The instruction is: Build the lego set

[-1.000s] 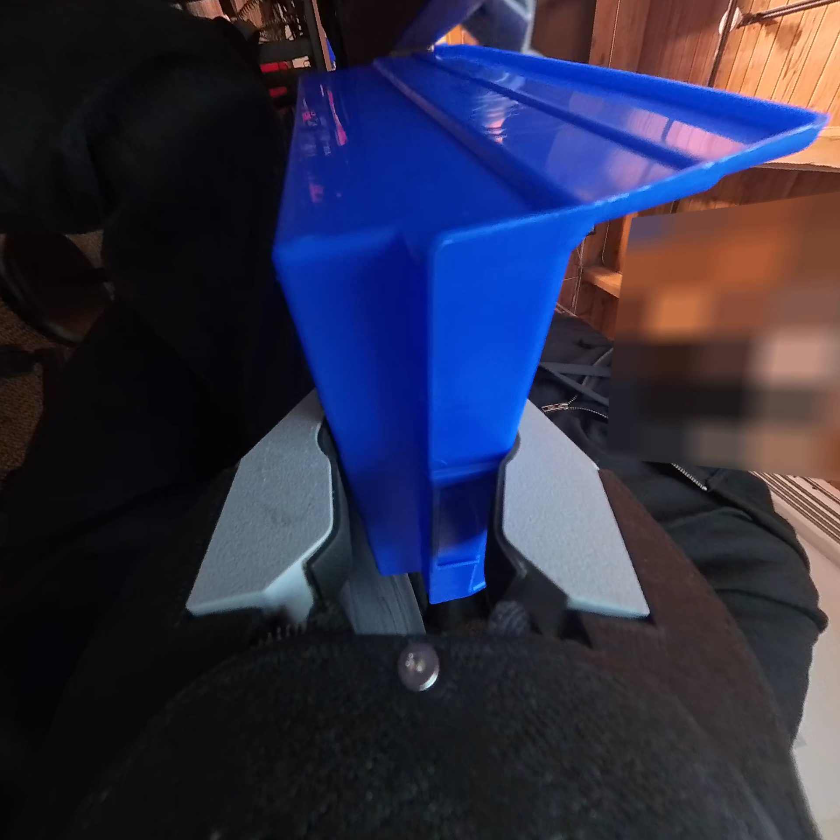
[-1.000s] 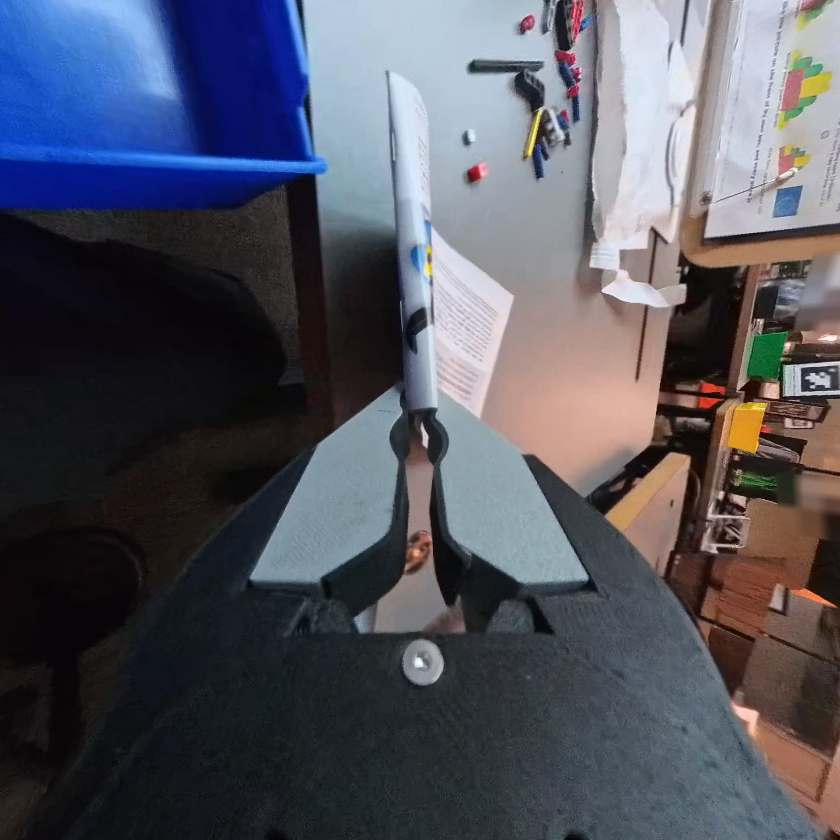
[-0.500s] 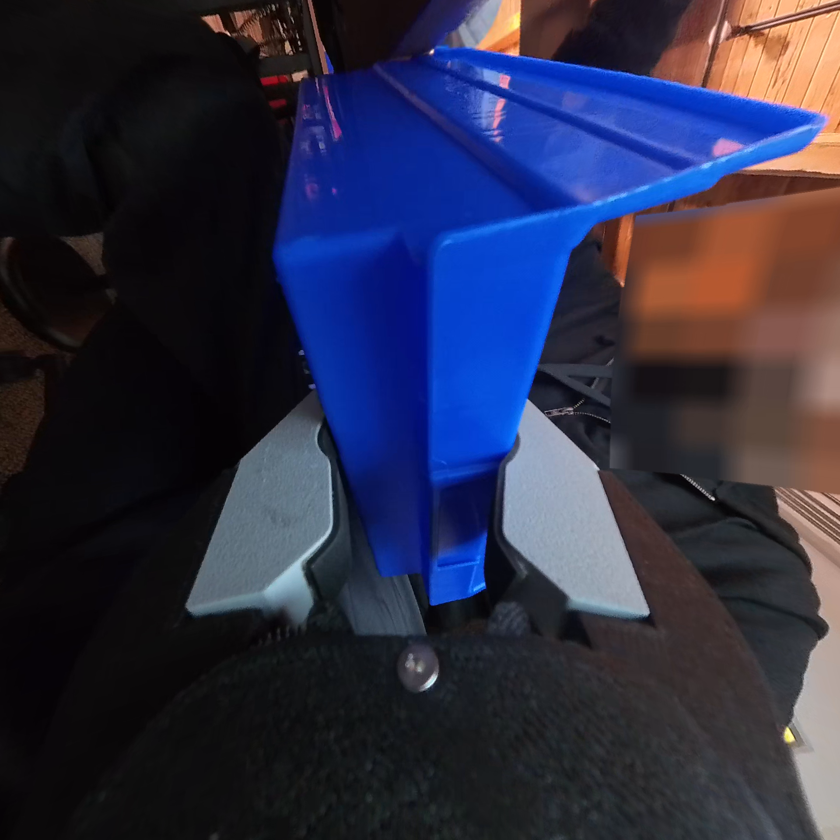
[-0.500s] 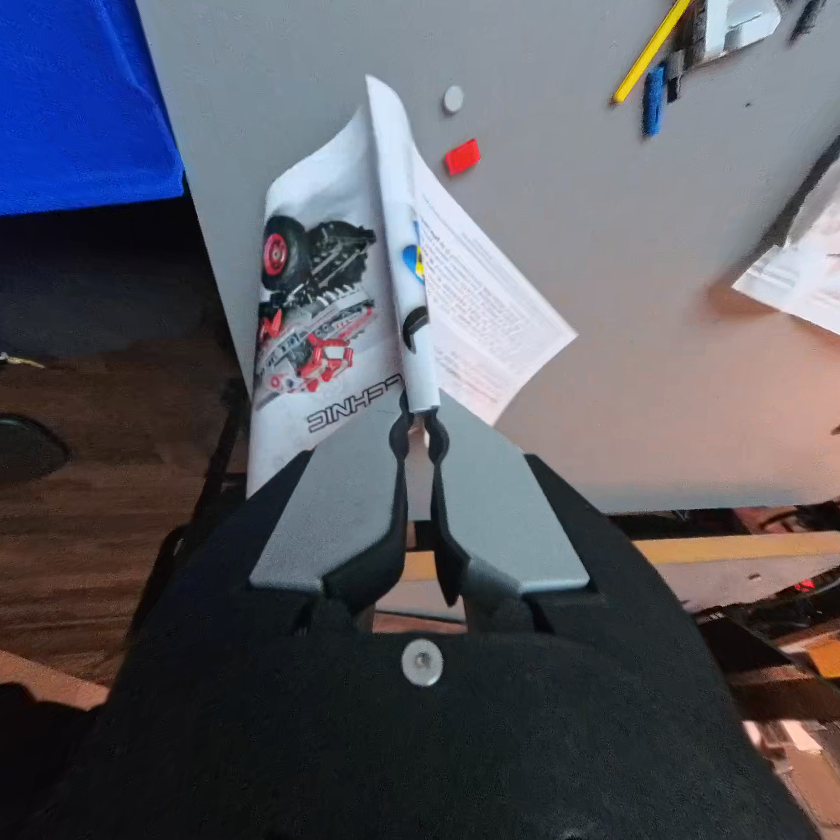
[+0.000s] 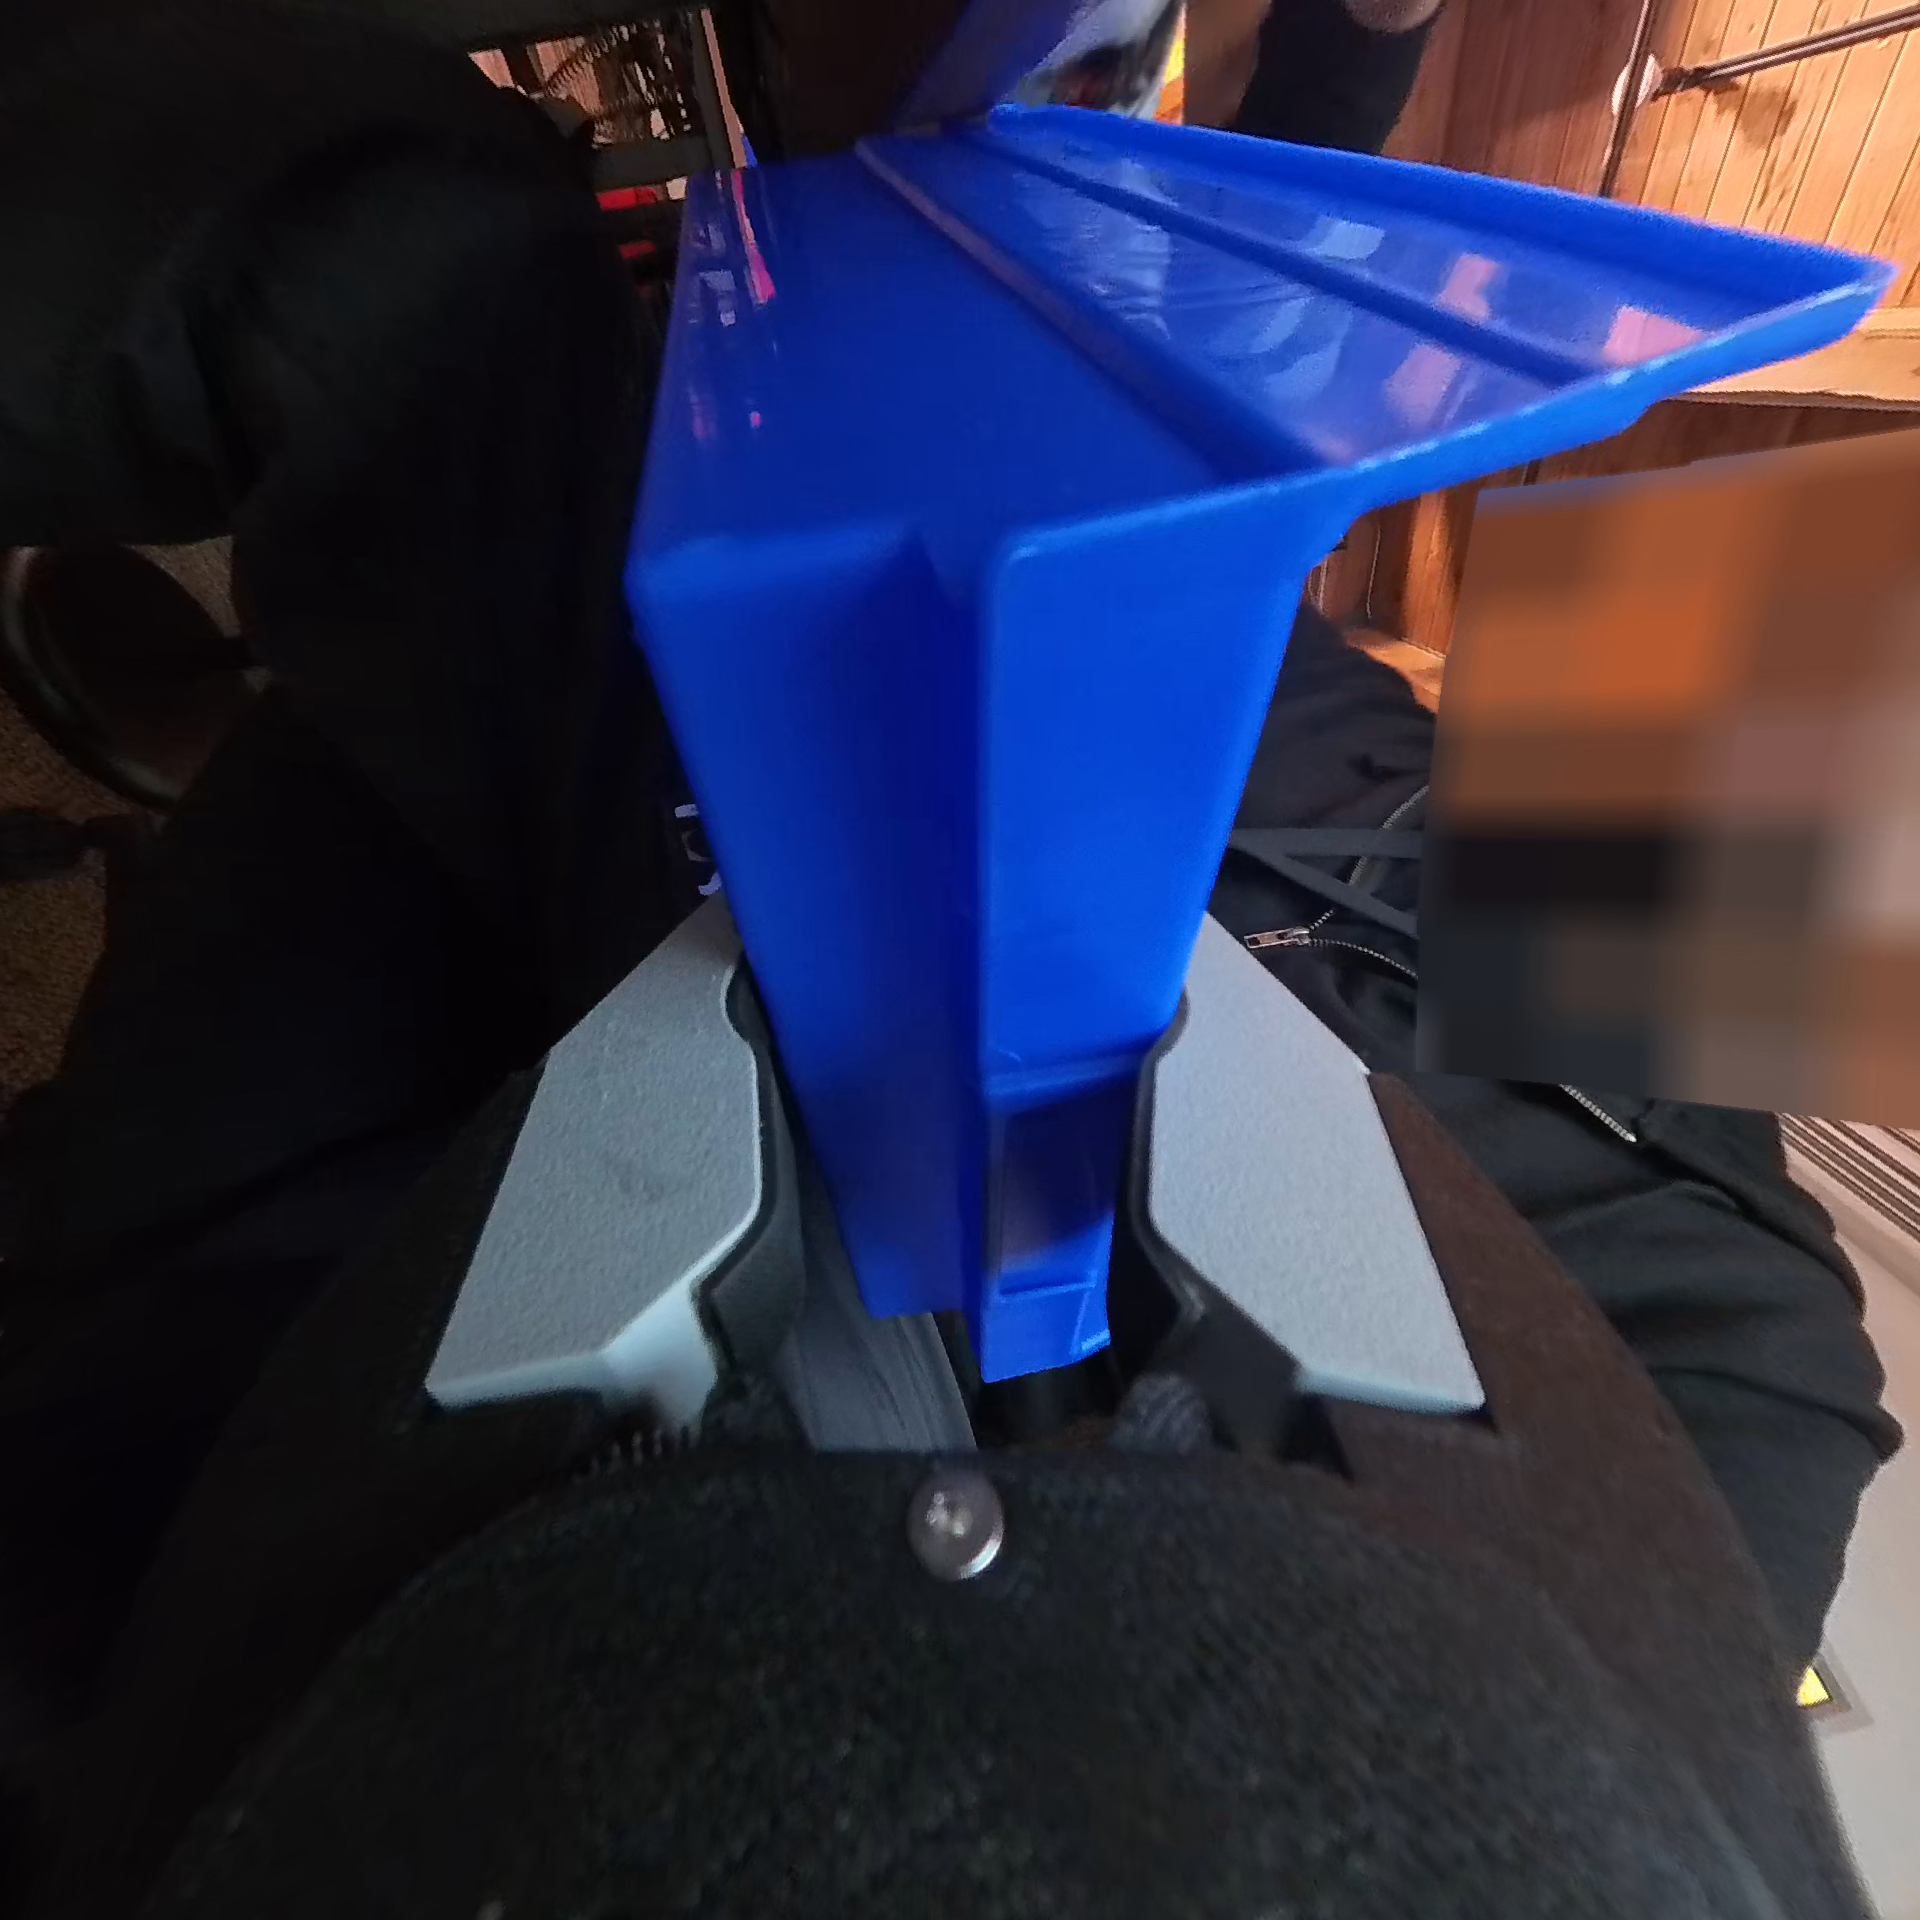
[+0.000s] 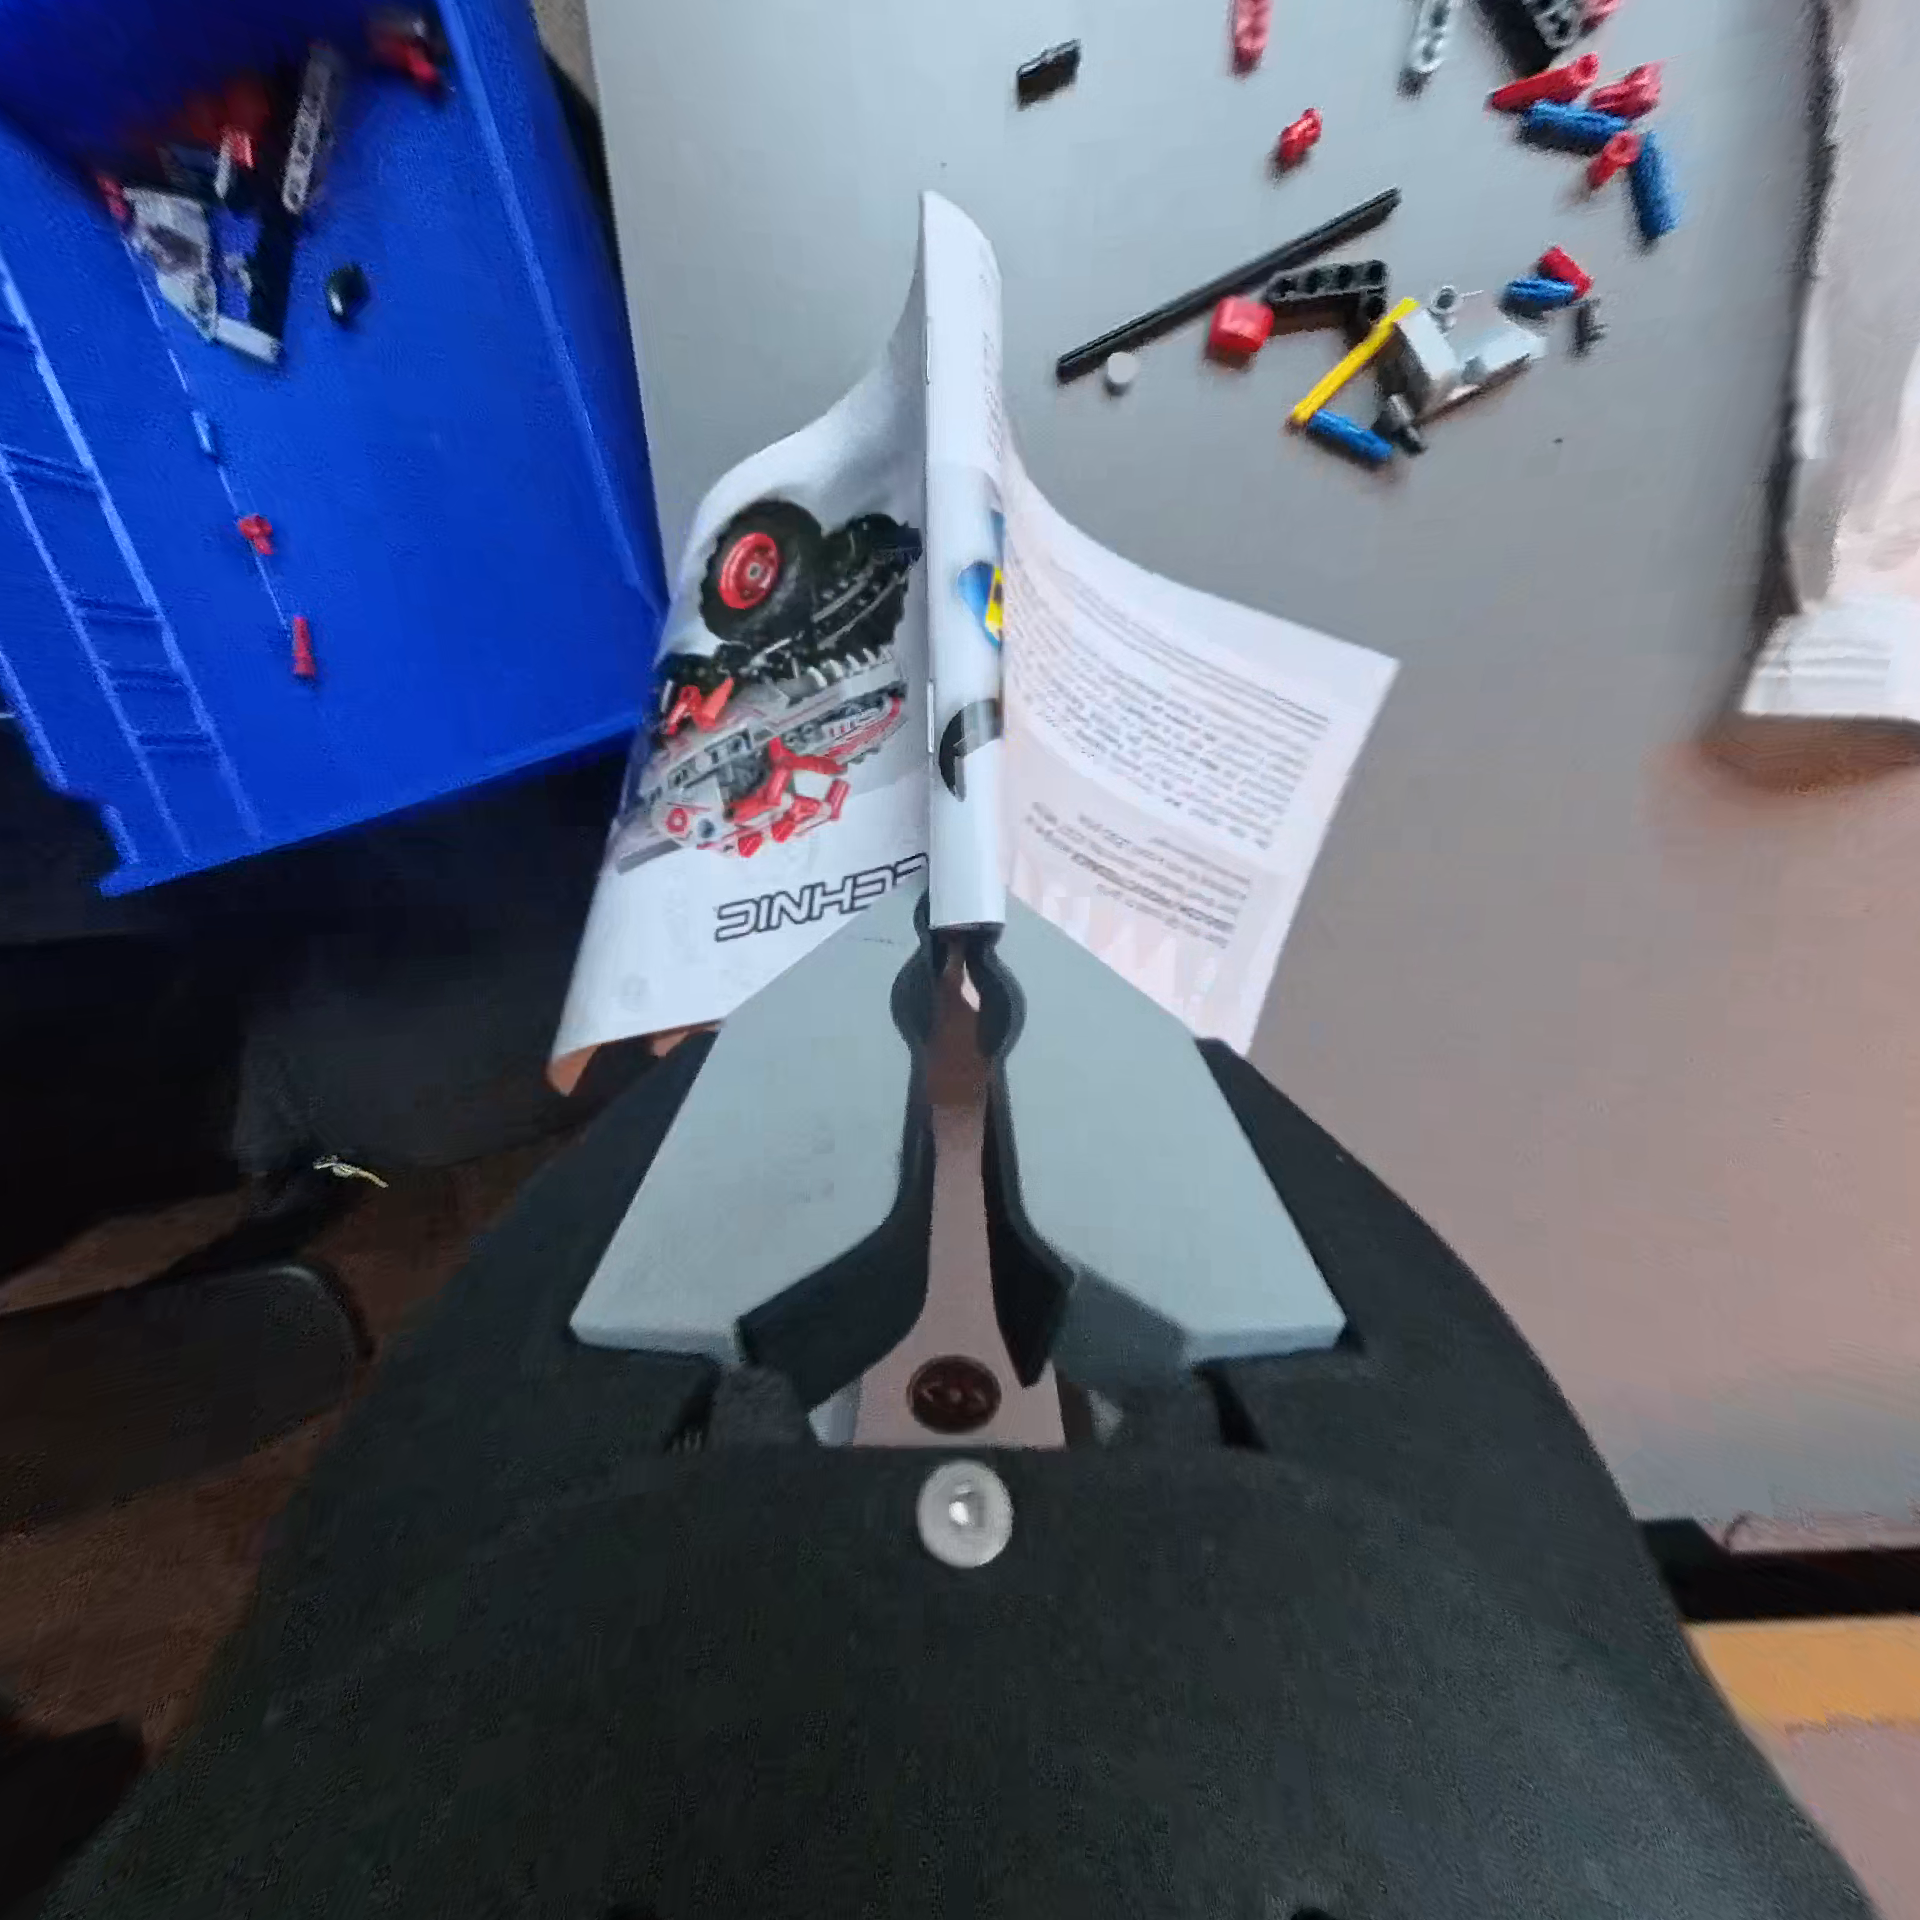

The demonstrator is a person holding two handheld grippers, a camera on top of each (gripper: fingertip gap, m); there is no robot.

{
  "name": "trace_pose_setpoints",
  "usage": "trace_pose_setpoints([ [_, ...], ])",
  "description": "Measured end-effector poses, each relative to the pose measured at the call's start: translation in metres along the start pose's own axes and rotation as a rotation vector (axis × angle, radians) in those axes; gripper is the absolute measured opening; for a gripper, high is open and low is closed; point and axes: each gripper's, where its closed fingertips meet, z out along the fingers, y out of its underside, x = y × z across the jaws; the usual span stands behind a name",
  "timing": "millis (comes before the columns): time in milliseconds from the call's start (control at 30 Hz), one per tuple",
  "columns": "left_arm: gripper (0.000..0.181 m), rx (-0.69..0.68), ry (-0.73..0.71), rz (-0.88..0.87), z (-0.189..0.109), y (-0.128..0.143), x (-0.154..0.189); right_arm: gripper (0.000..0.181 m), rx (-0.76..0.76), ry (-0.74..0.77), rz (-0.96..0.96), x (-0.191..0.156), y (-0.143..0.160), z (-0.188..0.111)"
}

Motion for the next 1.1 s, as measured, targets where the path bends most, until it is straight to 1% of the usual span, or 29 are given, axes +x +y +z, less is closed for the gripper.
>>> trace_pose_setpoints([
  [100, 0.070, -0.001, -0.001, 0.001, 0.002, 0.000, 0.000, 0.000, 0.038, 0.172, 0.062, 0.033, 0.013, -0.053],
  [167, 0.070, -0.001, -0.002, 0.001, 0.002, 0.000, 0.000, 0.000, 0.011, 0.347, 0.069, 0.060, 0.021, -0.089],
  [233, 0.070, -0.002, -0.003, 0.000, 0.002, 0.000, 0.000, 0.000, -0.115, 0.566, 0.058, 0.091, 0.032, -0.121],
  [267, 0.070, -0.002, -0.003, -0.001, 0.002, 0.000, 0.000, 0.000, -0.189, 0.667, 0.042, 0.105, 0.034, -0.132],
  [300, 0.070, -0.002, -0.003, -0.001, 0.002, 0.000, -0.001, 0.000, -0.242, 0.727, 0.016, 0.113, 0.031, -0.133],
  [333, 0.070, -0.001, -0.003, -0.002, 0.002, -0.001, -0.001, 0.000, -0.275, 0.737, -0.017, 0.116, 0.026, -0.124],
  [367, 0.070, -0.001, -0.003, -0.002, 0.002, -0.001, -0.001, 0.000, -0.301, 0.720, -0.051, 0.114, 0.023, -0.106],
  [400, 0.070, 0.000, -0.002, -0.002, 0.002, -0.001, -0.001, 0.000, -0.318, 0.678, -0.075, 0.109, 0.022, -0.081],
  [433, 0.070, 0.000, -0.002, -0.002, 0.002, -0.001, -0.001, 0.000, -0.315, 0.603, -0.079, 0.100, 0.023, -0.052],
  [467, 0.070, 0.001, -0.002, -0.002, 0.002, -0.001, -0.001, 0.000, -0.287, 0.506, -0.064, 0.088, 0.025, -0.021],
  [533, 0.070, 0.004, -0.003, -0.002, 0.000, 0.000, -0.001, 0.000, -0.182, 0.279, -0.001, 0.059, 0.028, 0.035],
  [600, 0.070, 0.009, -0.005, 0.001, -0.002, 0.000, -0.001, 0.000, -0.045, 0.070, 0.083, 0.031, 0.022, 0.073],
  [633, 0.070, 0.011, -0.007, 0.001, -0.003, -0.001, -0.001, 0.000, 0.008, -0.005, 0.127, 0.023, 0.018, 0.084],
  [700, 0.070, 0.012, -0.011, 0.002, -0.003, -0.002, -0.001, 0.001, 0.076, -0.040, 0.162, 0.022, 0.015, 0.097],
  [733, 0.070, 0.012, -0.012, 0.000, -0.003, -0.003, -0.001, 0.005, 0.101, -0.051, 0.169, 0.022, 0.017, 0.099],
  [767, 0.070, 0.012, -0.013, -0.002, -0.003, -0.004, -0.001, 0.013, 0.125, -0.073, 0.180, 0.019, 0.019, 0.100],
  [833, 0.070, 0.007, -0.016, -0.005, -0.003, -0.006, 0.000, 0.020, 0.151, -0.108, 0.209, 0.012, 0.028, 0.101],
  [867, 0.070, 0.002, -0.018, -0.005, -0.003, -0.006, 0.000, 0.022, 0.148, -0.101, 0.222, 0.010, 0.036, 0.102],
  [933, 0.070, -0.010, -0.019, -0.011, -0.003, -0.008, 0.000, 0.031, 0.156, -0.082, 0.254, 0.007, 0.046, 0.096],
  [967, 0.070, -0.016, -0.020, -0.016, -0.003, -0.009, 0.001, 0.040, 0.149, -0.057, 0.281, 0.009, 0.052, 0.093],
  [1033, 0.070, -0.024, -0.020, -0.032, -0.002, -0.012, 0.003, 0.064, 0.157, 0.044, 0.344, 0.017, 0.056, 0.088],
  [1100, 0.070, -0.029, -0.026, -0.049, -0.003, -0.014, 0.007, 0.083, 0.184, 0.147, 0.334, 0.018, 0.045, 0.083],
])
